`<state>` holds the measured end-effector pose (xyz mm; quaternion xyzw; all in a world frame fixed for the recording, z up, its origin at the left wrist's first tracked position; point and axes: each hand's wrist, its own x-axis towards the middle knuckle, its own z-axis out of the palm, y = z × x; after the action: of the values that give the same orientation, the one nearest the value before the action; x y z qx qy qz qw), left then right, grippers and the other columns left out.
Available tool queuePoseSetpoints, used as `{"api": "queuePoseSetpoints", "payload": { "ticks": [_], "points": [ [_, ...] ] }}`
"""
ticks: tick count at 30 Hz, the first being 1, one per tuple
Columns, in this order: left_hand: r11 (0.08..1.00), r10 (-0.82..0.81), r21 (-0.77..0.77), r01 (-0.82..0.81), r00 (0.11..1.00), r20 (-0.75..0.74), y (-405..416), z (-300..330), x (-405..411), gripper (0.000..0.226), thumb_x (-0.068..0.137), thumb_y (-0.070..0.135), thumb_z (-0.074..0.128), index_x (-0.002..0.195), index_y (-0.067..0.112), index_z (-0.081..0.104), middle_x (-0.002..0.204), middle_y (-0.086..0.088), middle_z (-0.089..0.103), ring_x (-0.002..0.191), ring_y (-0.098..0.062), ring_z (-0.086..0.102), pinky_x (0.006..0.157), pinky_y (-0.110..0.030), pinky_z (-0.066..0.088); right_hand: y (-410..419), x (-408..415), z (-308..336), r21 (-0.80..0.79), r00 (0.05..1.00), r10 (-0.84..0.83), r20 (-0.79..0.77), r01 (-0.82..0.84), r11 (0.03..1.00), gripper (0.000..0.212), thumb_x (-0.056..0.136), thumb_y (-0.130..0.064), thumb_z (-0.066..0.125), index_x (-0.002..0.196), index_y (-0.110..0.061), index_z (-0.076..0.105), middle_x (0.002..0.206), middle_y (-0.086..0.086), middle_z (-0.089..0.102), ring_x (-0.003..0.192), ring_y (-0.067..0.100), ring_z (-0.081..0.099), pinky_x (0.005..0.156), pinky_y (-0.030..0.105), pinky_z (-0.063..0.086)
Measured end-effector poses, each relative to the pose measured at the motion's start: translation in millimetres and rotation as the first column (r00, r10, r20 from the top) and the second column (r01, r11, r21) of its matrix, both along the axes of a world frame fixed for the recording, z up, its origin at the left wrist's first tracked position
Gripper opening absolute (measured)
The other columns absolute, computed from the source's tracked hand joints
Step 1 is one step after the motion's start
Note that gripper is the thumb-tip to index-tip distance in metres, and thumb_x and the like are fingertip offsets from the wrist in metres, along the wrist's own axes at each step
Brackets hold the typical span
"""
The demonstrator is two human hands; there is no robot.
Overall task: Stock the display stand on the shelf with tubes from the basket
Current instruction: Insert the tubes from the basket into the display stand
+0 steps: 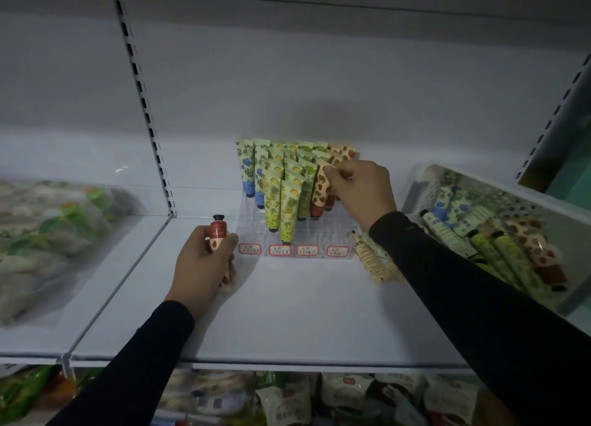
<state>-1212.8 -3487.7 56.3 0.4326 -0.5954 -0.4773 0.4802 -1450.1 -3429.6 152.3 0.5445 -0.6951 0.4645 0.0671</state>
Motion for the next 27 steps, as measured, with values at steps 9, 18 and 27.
{"api": "queuePoseSetpoints", "payload": {
  "ticks": [9, 18, 27],
  "points": [
    [1.0, 0.001, -0.005, -0.001, 1.0, -0.009, -1.1, -1.0, -0.6, 0.015, 0.095, 0.025, 0.061, 0.099, 0.012, 0.056, 0.073, -0.01, 0.062, 0.051, -0.019, 0.056, 0.051, -0.034, 0.049, 10.3, -8.7, 8.6, -0.05, 0.996, -0.071, -0.049, 0.068, 0.996, 0.035, 0.096, -0.029, 0.054, 0.078, -0.005, 0.073, 0.076, 0.01, 0.071, 0.078, 0.022, 0.064, 0.075, 0.031, 0.046],
    [1.0, -0.004, -0.005, 0.004, 1.0, 0.008, -1.8, -2.0, -0.2, 0.014, 0.095, 0.025, 0.061, 0.099, 0.012, 0.056, 0.072, -0.01, 0.061, 0.049, -0.018, 0.056, 0.053, -0.035, 0.05, 18.4, -23.7, 8.3, -0.113, 0.992, -0.112, -0.054, 0.106, 0.988, 0.031, 0.097, -0.026, 0.052, 0.091, -0.005, 0.075, 0.086, 0.005, 0.073, 0.078, 0.018, 0.064, 0.074, 0.029, 0.05],
    [1.0, 0.002, -0.006, -0.002, 1.0, 0.015, -1.3, -1.4, -1.5, 0.015, 0.095, 0.026, 0.062, 0.097, 0.012, 0.056, 0.07, -0.01, 0.061, 0.049, -0.02, 0.056, 0.051, -0.035, 0.048, 6.9, -29.6, 3.4, -0.114, 0.99, -0.117, -0.078, 0.108, 0.988, 0.031, 0.099, -0.026, 0.051, 0.101, -0.005, 0.074, 0.097, 0.007, 0.073, 0.09, 0.021, 0.064, 0.082, 0.025, 0.046]
  ]
}}
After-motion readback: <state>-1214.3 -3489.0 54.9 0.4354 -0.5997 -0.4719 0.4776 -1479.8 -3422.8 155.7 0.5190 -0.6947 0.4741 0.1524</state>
